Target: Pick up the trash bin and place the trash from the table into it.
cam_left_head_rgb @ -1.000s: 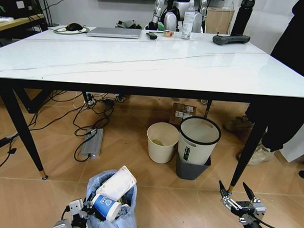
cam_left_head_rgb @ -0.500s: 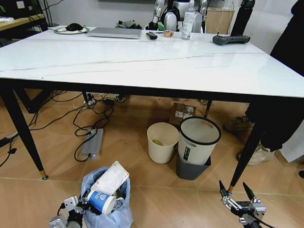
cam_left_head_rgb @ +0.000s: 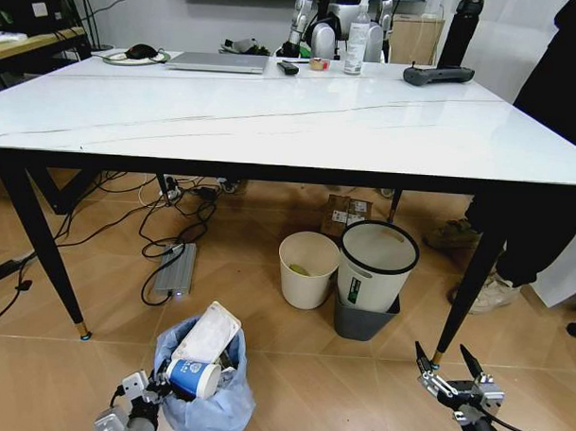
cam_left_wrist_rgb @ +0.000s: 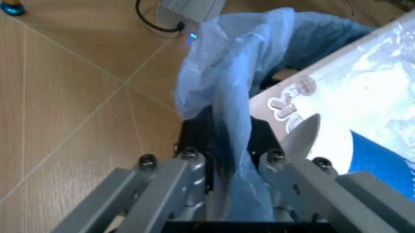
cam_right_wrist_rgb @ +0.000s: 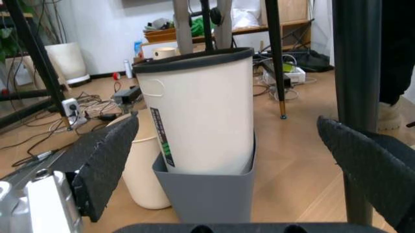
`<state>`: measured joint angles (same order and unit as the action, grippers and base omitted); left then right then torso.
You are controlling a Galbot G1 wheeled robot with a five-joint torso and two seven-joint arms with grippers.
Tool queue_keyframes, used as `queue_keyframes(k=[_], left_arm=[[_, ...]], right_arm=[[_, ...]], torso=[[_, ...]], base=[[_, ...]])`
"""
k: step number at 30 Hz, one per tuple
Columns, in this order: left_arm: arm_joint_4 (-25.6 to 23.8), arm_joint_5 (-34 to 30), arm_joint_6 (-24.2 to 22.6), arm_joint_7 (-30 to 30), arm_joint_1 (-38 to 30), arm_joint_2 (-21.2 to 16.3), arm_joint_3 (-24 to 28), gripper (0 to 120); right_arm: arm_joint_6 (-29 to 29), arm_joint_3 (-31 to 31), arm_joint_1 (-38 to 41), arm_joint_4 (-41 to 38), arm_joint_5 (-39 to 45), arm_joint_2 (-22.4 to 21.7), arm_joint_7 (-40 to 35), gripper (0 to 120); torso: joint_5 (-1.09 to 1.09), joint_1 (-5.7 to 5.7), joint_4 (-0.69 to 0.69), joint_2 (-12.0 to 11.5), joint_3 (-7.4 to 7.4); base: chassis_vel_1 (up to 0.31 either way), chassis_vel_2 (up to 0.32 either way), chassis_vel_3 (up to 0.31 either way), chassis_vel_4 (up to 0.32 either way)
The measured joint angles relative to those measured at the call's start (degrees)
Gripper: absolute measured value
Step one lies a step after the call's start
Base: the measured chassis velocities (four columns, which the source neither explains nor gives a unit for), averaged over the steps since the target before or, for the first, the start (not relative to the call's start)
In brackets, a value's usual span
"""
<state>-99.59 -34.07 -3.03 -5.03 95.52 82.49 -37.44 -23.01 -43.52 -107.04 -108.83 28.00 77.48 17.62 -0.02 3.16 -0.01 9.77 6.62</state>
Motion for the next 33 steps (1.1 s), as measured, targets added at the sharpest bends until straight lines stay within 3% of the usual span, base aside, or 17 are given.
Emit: queue_keyframes(k=[18, 20, 26, 33], left_arm=[[-2.32, 0.69, 0.7, 0.18, 2.04, 0.15, -0.25, 81], [-2.73, 0.89, 0.82, 0.18, 2.42, 0.18, -0.29, 93], [-3.38, 1.04, 1.0, 0.18, 3.02, 0.23, -0.46, 108], [-3.91, 1.29, 1.08, 0.19, 3.46, 0.3, -0.46, 113]], right_arm=[[0.0, 0.0, 0.0, 0.0, 0.0, 0.0, 0.0, 100], [0.0, 0.0, 0.0, 0.0, 0.0, 0.0, 0.0, 100], [0.0, 0.0, 0.0, 0.0, 0.0, 0.0, 0.0, 100], [0.0, 0.0, 0.0, 0.0, 0.0, 0.0, 0.0, 100]], torso=[[0.02, 0.0, 0.0, 0.02, 0.01], [0.01, 0.0, 0.01, 0.02, 0.01], [0.02, 0.0, 0.01, 0.02, 0.01], [0.02, 0.0, 0.01, 0.03, 0.02]], base=[[0.0, 0.0, 0.0, 0.0], [0.0, 0.0, 0.0, 0.0], [0.0, 0.0, 0.0, 0.0], [0.0, 0.0, 0.0, 0.0]])
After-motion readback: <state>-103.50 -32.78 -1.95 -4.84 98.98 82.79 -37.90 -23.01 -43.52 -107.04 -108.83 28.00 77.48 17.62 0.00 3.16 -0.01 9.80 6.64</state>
